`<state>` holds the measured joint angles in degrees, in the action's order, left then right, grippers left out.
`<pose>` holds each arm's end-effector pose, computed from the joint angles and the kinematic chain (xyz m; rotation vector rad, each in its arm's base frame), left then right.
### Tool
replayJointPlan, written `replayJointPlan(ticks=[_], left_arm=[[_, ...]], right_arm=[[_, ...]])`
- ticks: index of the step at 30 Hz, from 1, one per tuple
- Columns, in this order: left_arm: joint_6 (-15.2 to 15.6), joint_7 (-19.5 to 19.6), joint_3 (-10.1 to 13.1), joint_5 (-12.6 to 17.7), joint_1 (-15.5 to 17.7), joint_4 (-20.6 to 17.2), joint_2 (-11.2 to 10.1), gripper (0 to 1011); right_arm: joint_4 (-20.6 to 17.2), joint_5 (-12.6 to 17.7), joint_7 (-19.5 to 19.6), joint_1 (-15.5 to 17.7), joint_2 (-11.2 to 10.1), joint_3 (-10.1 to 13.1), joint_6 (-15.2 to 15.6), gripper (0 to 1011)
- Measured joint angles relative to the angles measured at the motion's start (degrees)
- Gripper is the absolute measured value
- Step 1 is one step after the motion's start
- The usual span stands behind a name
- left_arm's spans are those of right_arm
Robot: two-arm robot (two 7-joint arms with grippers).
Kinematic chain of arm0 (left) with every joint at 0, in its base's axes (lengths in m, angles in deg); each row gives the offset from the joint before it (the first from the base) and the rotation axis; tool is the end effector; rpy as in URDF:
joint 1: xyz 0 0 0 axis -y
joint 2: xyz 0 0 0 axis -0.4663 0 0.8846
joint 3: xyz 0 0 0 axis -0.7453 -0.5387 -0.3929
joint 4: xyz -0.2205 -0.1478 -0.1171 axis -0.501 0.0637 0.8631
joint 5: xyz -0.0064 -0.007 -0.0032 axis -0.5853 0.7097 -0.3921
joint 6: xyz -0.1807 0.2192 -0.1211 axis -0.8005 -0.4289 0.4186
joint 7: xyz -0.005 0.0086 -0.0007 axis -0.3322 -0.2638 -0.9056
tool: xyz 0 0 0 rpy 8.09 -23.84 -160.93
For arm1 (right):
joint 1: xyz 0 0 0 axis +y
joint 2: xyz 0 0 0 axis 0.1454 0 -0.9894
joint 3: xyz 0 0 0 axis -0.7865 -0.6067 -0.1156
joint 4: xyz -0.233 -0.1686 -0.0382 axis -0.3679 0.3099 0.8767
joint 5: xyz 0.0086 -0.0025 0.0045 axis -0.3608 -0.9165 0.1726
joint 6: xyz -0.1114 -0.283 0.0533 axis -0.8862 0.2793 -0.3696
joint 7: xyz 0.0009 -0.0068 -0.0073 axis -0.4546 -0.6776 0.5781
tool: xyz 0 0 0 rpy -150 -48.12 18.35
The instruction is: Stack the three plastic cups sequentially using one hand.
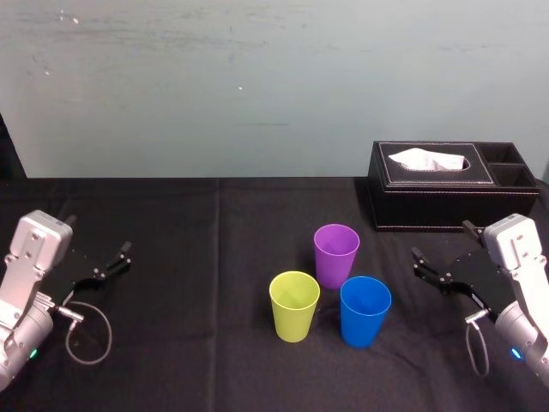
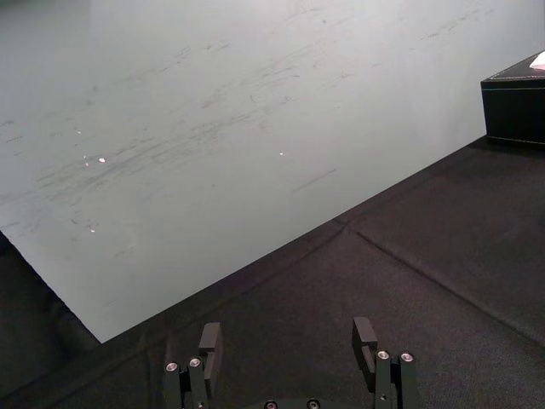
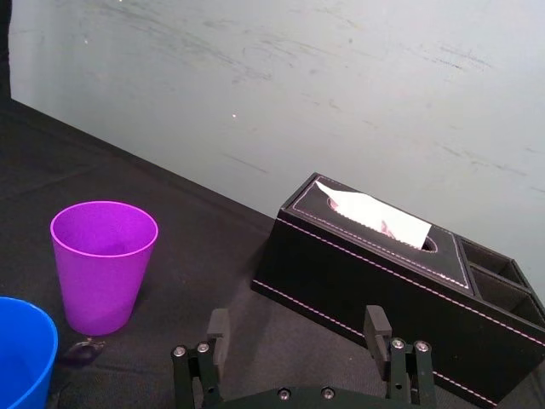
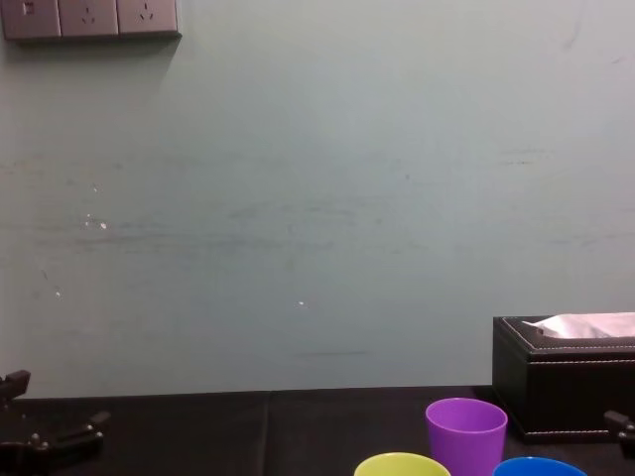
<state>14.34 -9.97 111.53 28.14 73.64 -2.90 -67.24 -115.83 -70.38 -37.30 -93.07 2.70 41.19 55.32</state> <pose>0.3581 0.0826 -0.3023 0.3045 -0.2850 1.2479 0.3580 -0.0827 -0.3022 -0.3046 -0.2853 -1.2478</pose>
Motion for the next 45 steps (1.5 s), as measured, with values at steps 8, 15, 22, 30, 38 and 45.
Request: replayJointPlan(ticks=[8,15,22,30,38,45], left_arm=[[0.0,0.0,0.0,0.0,0.0,0.0,0.0,1000],[0.0,0.0,0.0,0.0,0.0,0.0,0.0,1000],[0.0,0.0,0.0,0.0,0.0,0.0,0.0,1000],[0.0,0.0,0.0,0.0,0.0,0.0,0.0,1000],[0.0,0.0,0.0,0.0,0.0,0.0,0.0,1000],[0.0,0.0,0.0,0.0,0.0,0.0,0.0,1000]], right_arm=[[0.0,0.0,0.0,0.0,0.0,0.0,0.0,1003],[0.0,0.0,0.0,0.0,0.0,0.0,0.0,1003],[0.0,0.0,0.0,0.0,0.0,0.0,0.0,1003],[0.0,0.0,0.0,0.0,0.0,0.0,0.0,1003],[0.0,0.0,0.0,0.0,0.0,0.0,0.0,1003],[0.0,0.0,0.0,0.0,0.0,0.0,0.0,1003]])
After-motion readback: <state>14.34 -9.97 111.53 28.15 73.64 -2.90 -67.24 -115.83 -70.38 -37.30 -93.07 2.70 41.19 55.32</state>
